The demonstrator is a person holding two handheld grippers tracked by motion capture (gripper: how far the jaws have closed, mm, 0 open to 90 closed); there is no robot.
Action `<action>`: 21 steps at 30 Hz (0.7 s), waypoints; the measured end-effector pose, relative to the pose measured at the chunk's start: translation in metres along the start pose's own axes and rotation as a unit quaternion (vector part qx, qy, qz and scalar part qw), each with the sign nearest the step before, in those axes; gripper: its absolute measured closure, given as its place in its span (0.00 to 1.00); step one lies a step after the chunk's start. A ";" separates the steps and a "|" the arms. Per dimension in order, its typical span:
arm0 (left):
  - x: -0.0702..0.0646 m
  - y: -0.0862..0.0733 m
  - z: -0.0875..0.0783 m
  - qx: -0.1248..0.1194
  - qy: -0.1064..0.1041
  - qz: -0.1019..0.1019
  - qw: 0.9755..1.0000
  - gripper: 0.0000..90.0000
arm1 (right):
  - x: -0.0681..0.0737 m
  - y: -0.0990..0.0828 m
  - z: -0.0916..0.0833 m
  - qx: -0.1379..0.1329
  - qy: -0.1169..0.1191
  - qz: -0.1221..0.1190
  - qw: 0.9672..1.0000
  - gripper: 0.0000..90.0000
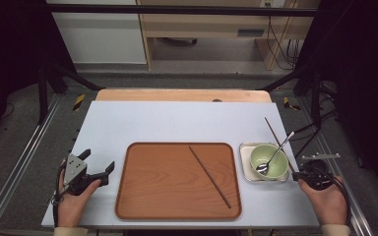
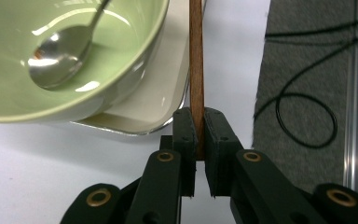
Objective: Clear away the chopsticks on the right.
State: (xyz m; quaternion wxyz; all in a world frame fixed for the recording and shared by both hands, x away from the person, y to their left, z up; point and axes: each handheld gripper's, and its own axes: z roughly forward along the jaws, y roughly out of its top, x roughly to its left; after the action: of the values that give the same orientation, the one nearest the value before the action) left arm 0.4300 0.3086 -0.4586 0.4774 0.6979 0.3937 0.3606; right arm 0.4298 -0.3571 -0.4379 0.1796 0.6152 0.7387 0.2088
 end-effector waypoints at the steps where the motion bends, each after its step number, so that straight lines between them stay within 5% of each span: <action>1: 0.000 0.001 0.000 -0.001 -0.001 -0.001 1.000 0.06 | 0.003 0.001 0.001 0.014 -0.018 -0.010 1.000 0.94; 21: 0.000 0.004 -0.001 -0.010 -0.003 -0.003 1.000 0.06 | -0.016 -0.010 -0.016 -0.037 -0.050 0.038 0.997 0.94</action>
State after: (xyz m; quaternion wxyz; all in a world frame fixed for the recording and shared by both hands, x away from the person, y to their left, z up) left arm 0.4300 0.3077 -0.4545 0.4869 0.6926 0.3910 0.3611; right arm 0.4155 -0.3760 -0.4295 0.2310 0.6458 0.6963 0.2116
